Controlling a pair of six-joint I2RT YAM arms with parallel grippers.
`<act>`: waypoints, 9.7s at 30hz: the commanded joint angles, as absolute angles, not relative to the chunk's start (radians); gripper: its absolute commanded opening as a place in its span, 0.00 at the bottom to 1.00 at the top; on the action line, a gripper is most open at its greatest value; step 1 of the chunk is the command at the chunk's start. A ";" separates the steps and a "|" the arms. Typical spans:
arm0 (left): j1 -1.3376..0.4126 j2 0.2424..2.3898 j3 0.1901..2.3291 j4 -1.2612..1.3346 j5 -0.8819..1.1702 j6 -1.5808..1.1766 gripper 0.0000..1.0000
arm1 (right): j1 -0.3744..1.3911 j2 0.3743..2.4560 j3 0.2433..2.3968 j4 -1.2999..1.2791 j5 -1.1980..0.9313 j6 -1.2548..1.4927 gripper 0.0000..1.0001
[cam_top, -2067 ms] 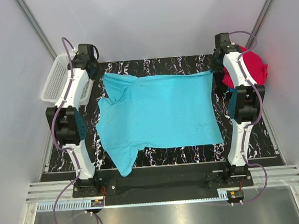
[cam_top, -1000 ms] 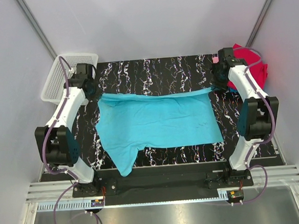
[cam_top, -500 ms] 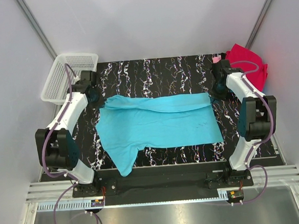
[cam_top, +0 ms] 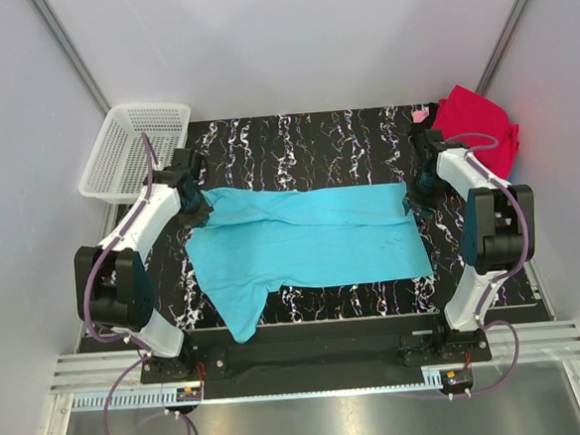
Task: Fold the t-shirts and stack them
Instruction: Fold the tshirt
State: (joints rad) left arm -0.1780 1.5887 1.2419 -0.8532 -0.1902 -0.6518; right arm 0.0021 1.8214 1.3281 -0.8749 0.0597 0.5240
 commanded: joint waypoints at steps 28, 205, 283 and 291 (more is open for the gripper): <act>-0.236 1.661 1.152 -0.871 -0.327 -0.701 0.81 | 0.032 1.755 1.298 -0.824 0.021 0.538 0.62; -0.215 2.172 1.724 -0.586 -0.153 -0.687 0.00 | 0.135 2.174 1.551 -0.936 0.255 0.492 0.65; -0.406 2.065 1.572 -0.505 0.161 -0.650 0.00 | 0.195 1.893 1.522 -0.980 0.296 0.512 0.65; -0.448 1.902 1.424 -0.529 0.071 -0.661 0.00 | 0.195 1.856 1.525 -0.999 0.295 0.514 0.66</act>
State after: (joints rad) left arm -0.4191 2.0438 1.4727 -0.5274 0.1371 -0.6556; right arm 0.1833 1.9190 1.4857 -0.9756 0.2543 0.5102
